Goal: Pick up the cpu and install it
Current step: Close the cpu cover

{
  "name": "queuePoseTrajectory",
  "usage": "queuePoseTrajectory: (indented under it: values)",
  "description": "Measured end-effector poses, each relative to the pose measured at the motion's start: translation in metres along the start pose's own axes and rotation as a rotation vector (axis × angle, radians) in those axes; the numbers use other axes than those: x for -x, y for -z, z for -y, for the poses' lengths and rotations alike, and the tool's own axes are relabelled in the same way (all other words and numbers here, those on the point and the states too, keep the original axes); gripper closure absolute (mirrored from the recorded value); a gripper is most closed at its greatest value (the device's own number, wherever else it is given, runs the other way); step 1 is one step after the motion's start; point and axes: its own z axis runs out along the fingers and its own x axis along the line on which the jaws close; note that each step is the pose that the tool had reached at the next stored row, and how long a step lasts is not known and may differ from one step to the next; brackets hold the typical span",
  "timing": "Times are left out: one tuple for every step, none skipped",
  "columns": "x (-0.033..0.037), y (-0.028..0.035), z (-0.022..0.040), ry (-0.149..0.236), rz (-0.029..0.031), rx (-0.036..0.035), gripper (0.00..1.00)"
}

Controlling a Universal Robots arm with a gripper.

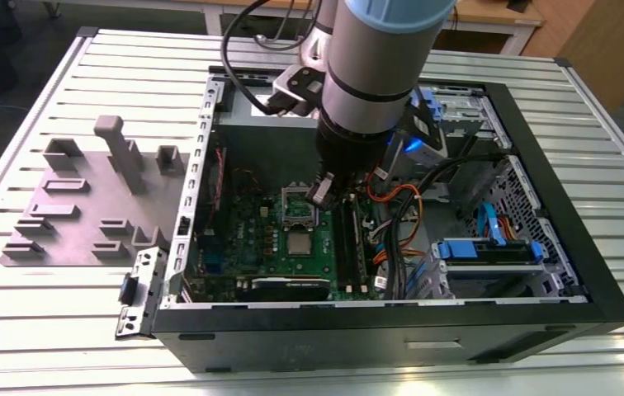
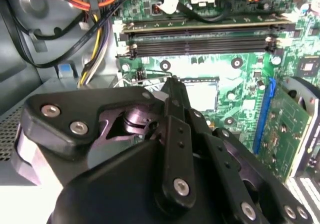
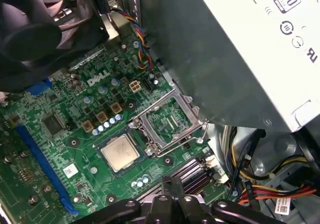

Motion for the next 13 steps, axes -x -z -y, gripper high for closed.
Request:
queuePoseTrajectory:
  values:
    - [0.0003, -0.0004, -0.0001, 0.002, 0.0, 0.0002, 0.89]
    - [0.0003, -0.0006, -0.0001, 0.003, -0.0001, 0.0002, 0.89]
    - [0.0003, -0.0006, -0.0002, 0.003, -0.0002, 0.0002, 0.89]
    - [0.0003, -0.0006, -0.0002, 0.003, -0.0003, 0.0002, 0.89]
    - [0.0003, -0.0006, -0.0002, 0.003, -0.0002, 0.0002, 0.89]
    - [0.0004, -0.0006, -0.0002, 0.003, -0.0001, 0.0002, 0.89]
    - [0.0004, -0.0006, -0.0002, 0.003, -0.0002, 0.0002, 0.89]
    - [0.0004, -0.0006, -0.0002, 0.003, -0.0002, 0.0002, 0.89]
    - [0.0003, -0.0006, -0.0002, 0.003, -0.0002, 0.0002, 0.89]
    - [0.0003, -0.0007, -0.0002, 0.003, -0.0002, 0.0002, 0.89]
    - [0.0003, -0.0006, -0.0002, 0.003, -0.0002, 0.0002, 0.89]
    - [0.0003, -0.0007, -0.0002, 0.003, -0.0001, 0.0003, 0.89]
    - [0.0003, -0.0007, -0.0002, 0.007, -0.0005, 0.0005, 0.89]
